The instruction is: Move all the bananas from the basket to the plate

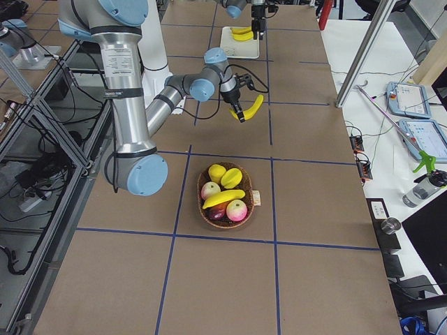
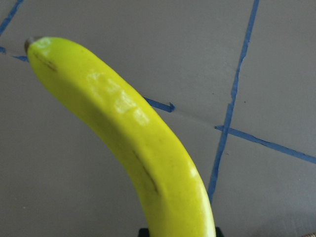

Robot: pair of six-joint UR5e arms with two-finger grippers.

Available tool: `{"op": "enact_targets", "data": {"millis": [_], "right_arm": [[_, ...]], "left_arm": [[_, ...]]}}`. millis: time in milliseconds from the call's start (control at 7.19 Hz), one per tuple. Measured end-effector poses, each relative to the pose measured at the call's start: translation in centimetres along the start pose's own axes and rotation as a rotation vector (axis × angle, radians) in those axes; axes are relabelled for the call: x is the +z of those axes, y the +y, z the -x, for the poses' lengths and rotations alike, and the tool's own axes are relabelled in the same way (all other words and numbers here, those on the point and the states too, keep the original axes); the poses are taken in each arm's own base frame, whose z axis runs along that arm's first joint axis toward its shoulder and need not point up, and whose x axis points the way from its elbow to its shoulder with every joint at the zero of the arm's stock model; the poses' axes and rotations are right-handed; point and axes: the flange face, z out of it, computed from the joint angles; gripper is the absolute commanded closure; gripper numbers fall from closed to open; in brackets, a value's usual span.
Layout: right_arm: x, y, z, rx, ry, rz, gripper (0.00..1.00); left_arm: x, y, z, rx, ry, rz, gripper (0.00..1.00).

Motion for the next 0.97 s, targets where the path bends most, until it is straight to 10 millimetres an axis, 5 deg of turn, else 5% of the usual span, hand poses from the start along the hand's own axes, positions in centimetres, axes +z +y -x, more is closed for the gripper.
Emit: {"op": "enact_targets", "data": {"millis": [417, 974], "right_arm": [[-0.6, -1.0, 11.0, 0.048, 0.101, -0.031, 0.97], [1.6, -1.8, 19.5, 0.073, 0.155, -0.091, 0.97]], "left_arm": [[3.4, 3.1, -8.5, -0.175, -0.107, -0.06, 0.0], [5.0, 7.8, -16.3, -0.336, -0.126, -0.038, 0.0]]}}
